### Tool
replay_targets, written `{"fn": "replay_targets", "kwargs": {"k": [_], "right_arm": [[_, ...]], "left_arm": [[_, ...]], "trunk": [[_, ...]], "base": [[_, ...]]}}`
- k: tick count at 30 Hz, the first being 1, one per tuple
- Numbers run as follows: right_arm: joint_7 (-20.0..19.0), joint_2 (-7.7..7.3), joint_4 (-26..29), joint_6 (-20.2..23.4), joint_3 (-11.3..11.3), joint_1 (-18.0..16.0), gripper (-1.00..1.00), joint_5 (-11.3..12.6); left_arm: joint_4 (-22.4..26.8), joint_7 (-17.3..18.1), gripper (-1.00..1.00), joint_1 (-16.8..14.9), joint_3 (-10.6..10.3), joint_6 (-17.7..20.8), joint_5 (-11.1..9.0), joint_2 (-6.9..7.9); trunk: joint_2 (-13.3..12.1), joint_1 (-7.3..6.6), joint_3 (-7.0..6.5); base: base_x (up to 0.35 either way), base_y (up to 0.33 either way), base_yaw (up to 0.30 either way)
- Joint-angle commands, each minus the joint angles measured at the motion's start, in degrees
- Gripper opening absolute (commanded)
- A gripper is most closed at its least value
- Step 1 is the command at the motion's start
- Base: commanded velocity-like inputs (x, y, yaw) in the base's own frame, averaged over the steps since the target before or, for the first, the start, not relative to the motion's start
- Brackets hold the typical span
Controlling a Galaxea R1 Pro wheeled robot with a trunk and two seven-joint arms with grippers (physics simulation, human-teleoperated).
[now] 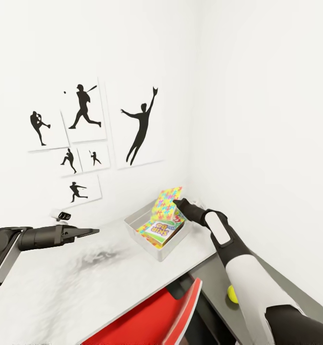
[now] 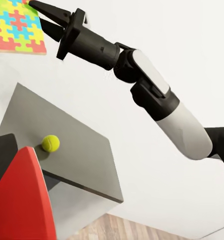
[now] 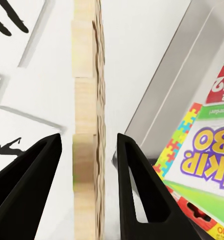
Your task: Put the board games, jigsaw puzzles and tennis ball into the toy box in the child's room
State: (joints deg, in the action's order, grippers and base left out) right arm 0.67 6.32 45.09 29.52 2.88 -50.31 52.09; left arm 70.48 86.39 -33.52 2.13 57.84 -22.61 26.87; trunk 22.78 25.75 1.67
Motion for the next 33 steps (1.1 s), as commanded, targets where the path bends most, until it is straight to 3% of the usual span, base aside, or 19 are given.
{"fn": "replay_targets", "kwargs": {"k": [1, 9, 16, 23, 33], "right_arm": [[0.27, 0.0, -0.15, 0.19, -0.05, -0.44, -1.0, 0.08], [2.42, -0.04, -2.31, 0.14, -0.21, -3.0, -1.0, 0.08], [2.58, -0.35, -5.8, -0.06, -0.42, -4.9, -1.0, 1.66], [2.55, -0.91, -6.53, 0.18, -4.6, -4.98, -1.0, 2.05], [2.5, -0.96, -6.59, 0.33, -5.26, -4.97, -1.0, 2.06]], "left_arm": [[0.01, 0.17, 1.0, -0.05, -0.02, 0.61, -0.07, 0.02], [0.01, 0.23, 1.0, -0.05, 0.03, 0.61, -0.07, 0.06], [0.01, 0.19, 1.0, -0.05, 0.04, 0.61, -0.07, 0.06], [0.01, 0.2, 1.0, -0.05, 0.06, 0.61, -0.07, 0.1], [0.01, 0.26, 1.0, -0.05, 0.06, 0.61, -0.07, 0.11]], "trunk": [[0.14, 0.04, 0.21], [0.14, 0.04, 0.77], [0.14, 0.04, 1.25], [0.14, 0.04, 1.74], [0.14, 0.04, 2.31]], "base": [[0.0, 0.0, 0.089], [0.0, 0.0, 0.111], [0.0, 0.0, 0.118], [0.0, 0.0, 0.118], [0.0, 0.0, 0.039]]}}
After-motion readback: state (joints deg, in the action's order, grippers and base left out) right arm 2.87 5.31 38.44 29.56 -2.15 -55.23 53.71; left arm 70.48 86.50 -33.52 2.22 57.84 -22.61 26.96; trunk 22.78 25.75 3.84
